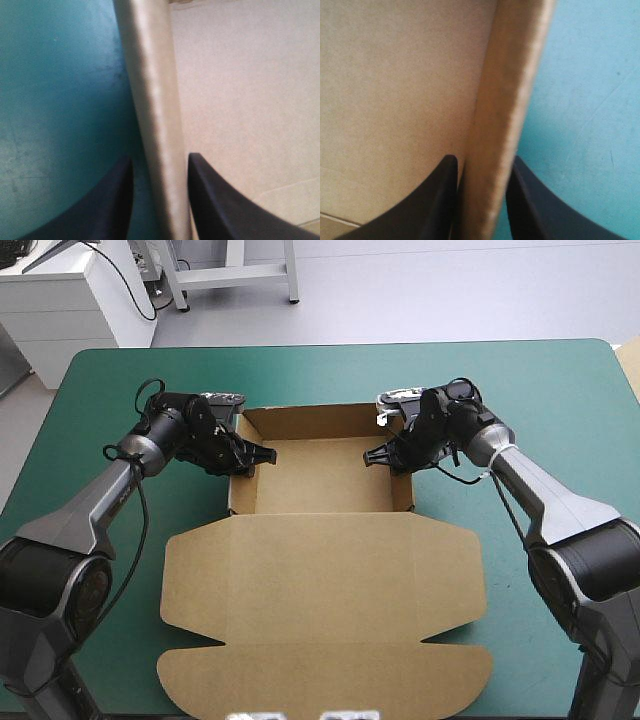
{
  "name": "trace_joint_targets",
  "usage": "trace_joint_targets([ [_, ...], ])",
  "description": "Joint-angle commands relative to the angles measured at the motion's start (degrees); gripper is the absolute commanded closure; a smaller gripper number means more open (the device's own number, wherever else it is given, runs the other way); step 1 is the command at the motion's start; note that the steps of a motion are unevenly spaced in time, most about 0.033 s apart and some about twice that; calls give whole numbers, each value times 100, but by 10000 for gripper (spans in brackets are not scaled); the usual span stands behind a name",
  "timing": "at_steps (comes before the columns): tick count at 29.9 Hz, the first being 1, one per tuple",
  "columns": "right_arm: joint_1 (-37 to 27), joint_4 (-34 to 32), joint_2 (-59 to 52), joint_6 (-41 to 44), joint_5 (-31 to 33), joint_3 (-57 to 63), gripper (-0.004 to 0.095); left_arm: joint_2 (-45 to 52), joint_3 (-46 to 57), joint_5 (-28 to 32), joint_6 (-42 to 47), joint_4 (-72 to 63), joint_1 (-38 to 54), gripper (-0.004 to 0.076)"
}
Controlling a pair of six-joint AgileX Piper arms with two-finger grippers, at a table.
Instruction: Fold the box
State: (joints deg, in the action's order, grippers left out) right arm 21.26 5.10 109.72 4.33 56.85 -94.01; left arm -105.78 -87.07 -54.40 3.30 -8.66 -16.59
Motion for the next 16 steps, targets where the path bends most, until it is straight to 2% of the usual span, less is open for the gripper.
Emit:
trace_joint_targets([
  [1,-37,-417,-293,-52,77,-332,540,289,-129,73,-30,-13,-3,339],
  [3,-37,-732,-293,74,335,-465,485,312,-129,73,-30,-41,-3,304],
  [5,-37,-909,-293,123,507,-605,467,341,-129,73,-30,-127,-3,304],
  [11,-37,-620,-293,-433,596,-1078,490,579,-203,174,-30,-278,-3,304],
  [16,-37,-510,-293,-498,582,-1384,492,708,-744,2,-30,-343,-3,304],
])
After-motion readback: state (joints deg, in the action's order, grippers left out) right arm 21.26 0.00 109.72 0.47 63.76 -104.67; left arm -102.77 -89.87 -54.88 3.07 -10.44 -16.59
